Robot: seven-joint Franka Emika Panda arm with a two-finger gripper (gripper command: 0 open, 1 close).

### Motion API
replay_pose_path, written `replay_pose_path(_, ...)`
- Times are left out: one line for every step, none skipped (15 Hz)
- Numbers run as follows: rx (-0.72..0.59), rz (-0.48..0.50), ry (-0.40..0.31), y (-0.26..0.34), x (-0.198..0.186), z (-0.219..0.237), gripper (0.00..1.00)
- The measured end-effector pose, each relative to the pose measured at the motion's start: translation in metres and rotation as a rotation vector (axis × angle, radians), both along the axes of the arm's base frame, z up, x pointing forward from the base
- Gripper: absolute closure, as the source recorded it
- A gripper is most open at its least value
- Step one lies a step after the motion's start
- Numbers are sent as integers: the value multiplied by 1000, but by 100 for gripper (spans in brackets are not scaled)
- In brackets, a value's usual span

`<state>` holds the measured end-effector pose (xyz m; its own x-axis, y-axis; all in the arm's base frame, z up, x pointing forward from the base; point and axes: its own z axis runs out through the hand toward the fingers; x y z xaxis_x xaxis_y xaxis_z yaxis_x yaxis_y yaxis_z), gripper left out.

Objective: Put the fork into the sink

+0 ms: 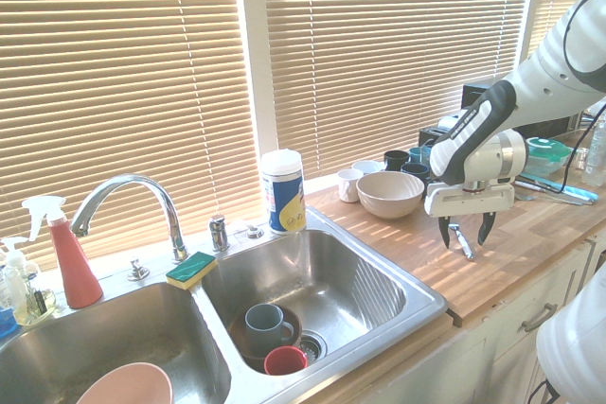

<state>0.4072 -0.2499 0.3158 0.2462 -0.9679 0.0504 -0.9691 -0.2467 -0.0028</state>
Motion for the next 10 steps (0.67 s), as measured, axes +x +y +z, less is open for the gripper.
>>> replay_pose_path(3,0,-1,1,1,0,100)
replay_pose_path(3,4,-1,3,2,0,100)
replay_pose_path(4,6,-2,4,3,0,100)
replay_pose_path(7,4,-3,5,3,-1,100)
replay_pose_path(10,5,-5,7,4,-1,100)
replay_pose_path(11,9,-5,9,6,-1,100)
replay_pose_path(12,13,-5,11,7,-1,100)
replay_pose_path(12,16,-5,12,8,-1,100)
replay_pose_path(12,16,-5,12,8,-1,100)
replay_pose_path(12,16,-5,12,8,-1,100)
